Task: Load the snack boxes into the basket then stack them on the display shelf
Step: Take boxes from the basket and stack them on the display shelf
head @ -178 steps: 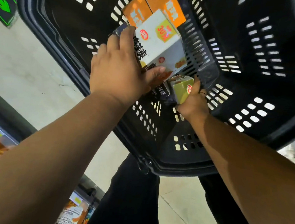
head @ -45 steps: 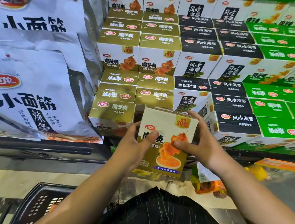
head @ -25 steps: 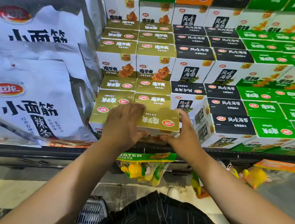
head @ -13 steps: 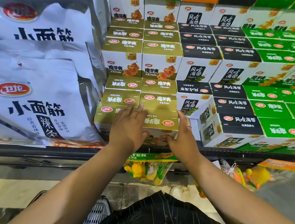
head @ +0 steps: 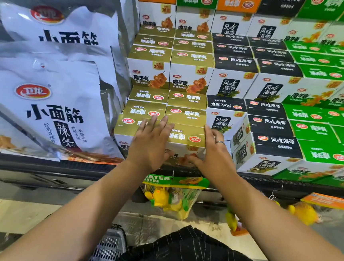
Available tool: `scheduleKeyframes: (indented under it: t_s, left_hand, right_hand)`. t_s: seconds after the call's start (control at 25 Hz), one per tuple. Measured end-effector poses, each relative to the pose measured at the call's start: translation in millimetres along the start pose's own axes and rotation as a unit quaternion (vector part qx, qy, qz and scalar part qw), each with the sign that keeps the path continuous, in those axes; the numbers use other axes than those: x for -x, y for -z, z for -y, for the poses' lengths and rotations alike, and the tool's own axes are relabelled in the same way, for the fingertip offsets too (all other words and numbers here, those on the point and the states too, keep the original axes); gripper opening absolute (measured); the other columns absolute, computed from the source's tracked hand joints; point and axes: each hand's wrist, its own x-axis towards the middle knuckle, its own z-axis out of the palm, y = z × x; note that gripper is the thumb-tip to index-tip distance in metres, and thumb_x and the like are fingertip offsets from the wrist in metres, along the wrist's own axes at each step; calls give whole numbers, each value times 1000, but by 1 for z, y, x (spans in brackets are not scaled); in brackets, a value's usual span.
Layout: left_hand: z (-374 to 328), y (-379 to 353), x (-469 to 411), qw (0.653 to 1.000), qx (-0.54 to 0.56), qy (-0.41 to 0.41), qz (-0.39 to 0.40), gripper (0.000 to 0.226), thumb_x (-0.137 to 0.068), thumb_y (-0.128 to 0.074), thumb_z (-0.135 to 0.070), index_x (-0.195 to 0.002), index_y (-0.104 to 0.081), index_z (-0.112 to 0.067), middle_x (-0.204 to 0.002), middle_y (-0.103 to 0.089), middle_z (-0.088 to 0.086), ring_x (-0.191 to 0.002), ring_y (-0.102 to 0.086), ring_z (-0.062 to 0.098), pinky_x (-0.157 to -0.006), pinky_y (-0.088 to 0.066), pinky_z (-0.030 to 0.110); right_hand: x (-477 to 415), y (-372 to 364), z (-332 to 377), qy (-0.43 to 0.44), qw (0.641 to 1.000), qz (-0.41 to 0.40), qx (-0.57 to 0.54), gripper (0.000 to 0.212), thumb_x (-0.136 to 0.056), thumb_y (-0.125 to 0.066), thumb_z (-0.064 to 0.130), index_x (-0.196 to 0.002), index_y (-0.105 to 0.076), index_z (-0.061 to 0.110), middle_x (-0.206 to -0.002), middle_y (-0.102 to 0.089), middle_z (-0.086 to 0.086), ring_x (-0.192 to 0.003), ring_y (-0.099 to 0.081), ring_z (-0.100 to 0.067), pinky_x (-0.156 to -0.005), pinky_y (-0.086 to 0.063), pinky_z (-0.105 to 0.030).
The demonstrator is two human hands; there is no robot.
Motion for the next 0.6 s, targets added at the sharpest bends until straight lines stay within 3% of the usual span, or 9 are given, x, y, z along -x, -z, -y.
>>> scheduleKeyframes:
  t_s: [0.2,0.36,0.44,0.6]
  left_hand:
    - [-18,15,15,997,17,73,21,84,-90,-58,-54,-155,-10,-27,-165,2,6,-152,5,26,-120,5,40]
    - [-54,31,64,990,69,98,-76,81,-83,-71,-47,-150,-34,-21,-161,-26,9,-149,-19,29,-121,-15,46]
    - [-68,33,96,981,54,137,-123,81,-76,-77,-46,-144,-43,-17,-153,-39,11,-143,-33,32,-118,-26,49]
    - [-85,23,169,967,13,237,-95,82,-75,-76,-48,-143,-44,-16,-150,-43,11,-139,-40,33,-114,-34,52]
  right_hand:
    - [9,31,-3,73,989,8,127,93,-82,-65,60,-154,-21,21,-157,-25,-11,-143,-24,-35,-115,-26,-46]
    - [41,56,-5,210,967,-92,113,71,-74,-77,45,-136,-54,17,-138,-51,-16,-129,-45,-39,-104,-38,-54]
    - [61,63,-8,269,952,-108,102,71,-69,-80,41,-132,-56,17,-133,-54,-15,-124,-48,-39,-102,-41,-52]
    - [88,54,-8,358,927,-54,94,67,-71,-67,44,-131,-55,15,-132,-53,-18,-122,-50,-43,-101,-42,-54]
